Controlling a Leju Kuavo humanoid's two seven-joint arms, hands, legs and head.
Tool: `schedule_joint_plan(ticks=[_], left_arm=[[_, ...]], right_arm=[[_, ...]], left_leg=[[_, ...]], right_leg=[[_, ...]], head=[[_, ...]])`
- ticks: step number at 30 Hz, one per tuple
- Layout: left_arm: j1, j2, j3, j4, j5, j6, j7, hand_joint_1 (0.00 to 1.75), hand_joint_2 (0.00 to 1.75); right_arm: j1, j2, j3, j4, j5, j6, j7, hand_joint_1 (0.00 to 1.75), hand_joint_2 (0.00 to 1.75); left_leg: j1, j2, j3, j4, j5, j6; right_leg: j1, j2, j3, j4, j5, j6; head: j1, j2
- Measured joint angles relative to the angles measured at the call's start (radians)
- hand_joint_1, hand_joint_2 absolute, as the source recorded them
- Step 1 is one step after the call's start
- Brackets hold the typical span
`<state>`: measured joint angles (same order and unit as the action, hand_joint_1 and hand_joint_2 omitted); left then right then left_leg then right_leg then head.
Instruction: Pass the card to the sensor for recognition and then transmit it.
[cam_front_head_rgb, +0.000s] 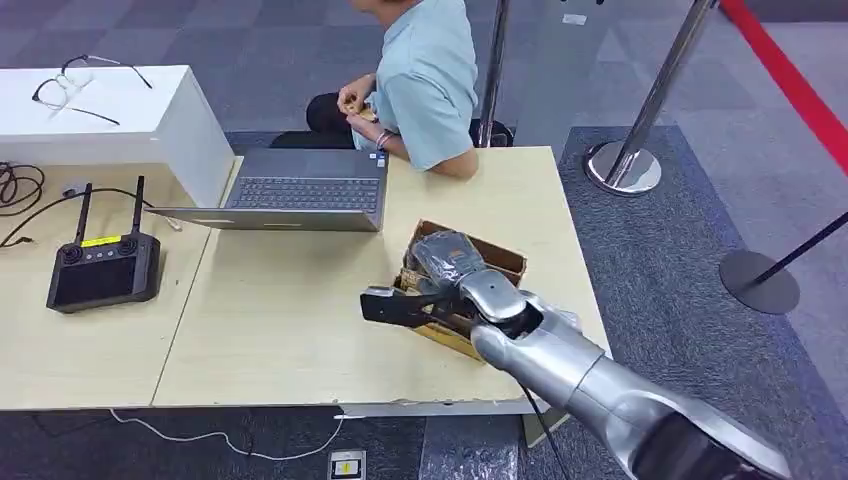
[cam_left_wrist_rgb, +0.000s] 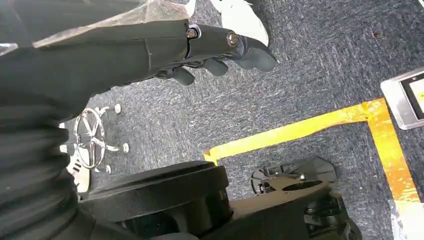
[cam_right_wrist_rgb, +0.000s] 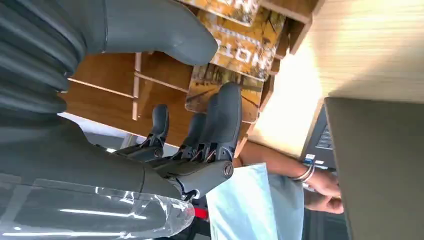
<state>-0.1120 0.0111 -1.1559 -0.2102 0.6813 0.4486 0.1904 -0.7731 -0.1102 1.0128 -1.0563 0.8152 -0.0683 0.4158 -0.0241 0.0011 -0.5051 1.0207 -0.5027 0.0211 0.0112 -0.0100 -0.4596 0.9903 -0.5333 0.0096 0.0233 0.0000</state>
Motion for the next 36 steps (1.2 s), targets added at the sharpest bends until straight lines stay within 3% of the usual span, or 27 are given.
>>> schedule_joint_plan(ticks=[12, 25, 36], left_arm=[[0.000, 0.000, 0.000, 0.000, 0.004, 0.000, -0.006, 0.00, 1.75], [0.000, 0.000, 0.000, 0.000, 0.003, 0.000, -0.008, 0.00, 1.75], [0.001, 0.000, 0.000, 0.000, 0.003, 0.000, -0.012, 0.00, 1.75]], right_arm=[[0.002, 0.001, 0.002, 0.000, 0.000, 0.003, 0.000, 0.99, 1.75], [-0.006, -0.008, 0.000, -0.008, 0.000, 0.014, 0.008, 0.86, 1.75], [-0.024, -0.026, -0.016, -0.050, -0.011, 0.016, 0.030, 0.98, 1.75]], left_leg=[[0.000, 0.000, 0.000, 0.000, 0.000, 0.000], [0.000, 0.000, 0.000, 0.000, 0.000, 0.000], [0.000, 0.000, 0.000, 0.000, 0.000, 0.000]], right_leg=[[0.000, 0.000, 0.000, 0.000, 0.000, 0.000], [0.000, 0.000, 0.000, 0.000, 0.000, 0.000], [0.000, 0.000, 0.000, 0.000, 0.000, 0.000]], head=[[0.000, 0.000], [0.000, 0.000], [0.000, 0.000]])
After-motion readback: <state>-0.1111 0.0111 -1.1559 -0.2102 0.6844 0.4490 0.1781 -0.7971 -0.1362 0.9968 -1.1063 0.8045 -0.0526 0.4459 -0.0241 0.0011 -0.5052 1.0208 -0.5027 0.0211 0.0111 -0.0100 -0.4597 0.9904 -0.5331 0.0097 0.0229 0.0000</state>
